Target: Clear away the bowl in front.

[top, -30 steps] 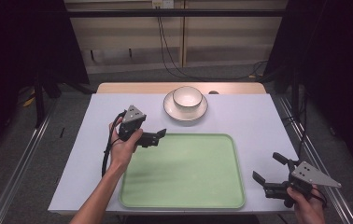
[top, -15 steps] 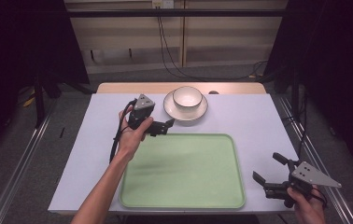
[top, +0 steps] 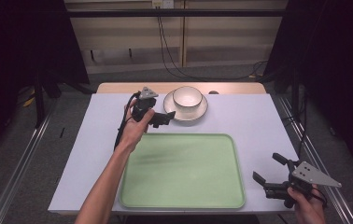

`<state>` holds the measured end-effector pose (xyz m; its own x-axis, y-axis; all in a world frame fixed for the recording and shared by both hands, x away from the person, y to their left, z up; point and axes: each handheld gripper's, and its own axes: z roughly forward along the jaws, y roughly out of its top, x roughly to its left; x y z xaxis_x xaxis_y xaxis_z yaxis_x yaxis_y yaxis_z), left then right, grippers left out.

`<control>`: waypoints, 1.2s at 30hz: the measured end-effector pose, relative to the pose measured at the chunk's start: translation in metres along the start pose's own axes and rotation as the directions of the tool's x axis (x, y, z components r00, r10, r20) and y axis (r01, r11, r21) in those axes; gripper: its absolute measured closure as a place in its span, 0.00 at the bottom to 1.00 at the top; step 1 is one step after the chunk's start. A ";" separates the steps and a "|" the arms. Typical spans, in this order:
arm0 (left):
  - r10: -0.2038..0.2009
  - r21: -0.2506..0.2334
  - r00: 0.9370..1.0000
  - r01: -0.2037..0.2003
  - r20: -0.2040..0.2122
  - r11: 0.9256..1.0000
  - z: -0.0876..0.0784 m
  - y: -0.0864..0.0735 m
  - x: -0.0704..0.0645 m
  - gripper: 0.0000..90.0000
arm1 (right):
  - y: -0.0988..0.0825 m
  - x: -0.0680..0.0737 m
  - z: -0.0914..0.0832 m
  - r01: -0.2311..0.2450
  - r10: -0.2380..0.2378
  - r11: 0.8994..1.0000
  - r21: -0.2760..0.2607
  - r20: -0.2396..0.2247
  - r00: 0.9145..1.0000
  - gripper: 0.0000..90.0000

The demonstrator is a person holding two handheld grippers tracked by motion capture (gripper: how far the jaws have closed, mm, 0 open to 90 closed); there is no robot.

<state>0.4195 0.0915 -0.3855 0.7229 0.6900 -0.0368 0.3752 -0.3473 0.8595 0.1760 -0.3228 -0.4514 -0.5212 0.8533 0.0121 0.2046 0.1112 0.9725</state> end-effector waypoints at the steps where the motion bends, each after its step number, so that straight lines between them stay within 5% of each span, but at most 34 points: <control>1: -0.015 -0.007 1.000 0.015 -0.002 1.000 0.001 0.002 0.001 0.09 | 0.000 0.000 0.000 -0.003 0.003 1.000 0.002 -0.002 1.000 0.01; 9: -0.014 0.034 1.000 0.014 0.006 0.999 0.020 0.014 0.008 0.10 | 0.000 -0.001 0.000 -0.006 0.006 1.000 0.001 -0.005 1.000 0.01; 15: -0.031 0.033 0.999 0.032 -0.027 0.999 0.036 0.024 0.012 0.12 | 0.000 0.000 -0.001 -0.001 0.001 1.000 -0.005 -0.009 1.000 0.01; 19: -0.001 0.087 1.000 0.003 -0.022 0.996 0.044 0.031 0.018 0.17 | -0.001 0.000 -0.001 -0.003 0.003 1.000 -0.003 -0.010 1.000 0.01; 22: -0.048 0.062 0.998 0.051 -0.046 0.997 0.051 0.034 0.022 0.19 | -0.001 0.000 -0.001 -0.001 0.001 1.000 -0.004 -0.012 1.000 0.01; 29: -0.078 0.149 0.994 0.090 -0.083 0.985 0.069 0.040 0.033 0.22 | -0.001 0.001 -0.002 -0.008 0.008 1.000 -0.005 -0.018 1.000 0.02; 36: -0.097 0.194 0.993 0.110 -0.074 0.975 0.082 0.041 0.037 0.23 | -0.002 0.000 -0.003 -0.010 0.010 1.000 -0.005 -0.027 1.000 0.02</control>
<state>0.5088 0.0506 -0.3932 0.6381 0.7655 -0.0821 0.5577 -0.3861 0.7348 0.1734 -0.3239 -0.4523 -0.5416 0.8402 0.0283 0.2059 0.0999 0.9735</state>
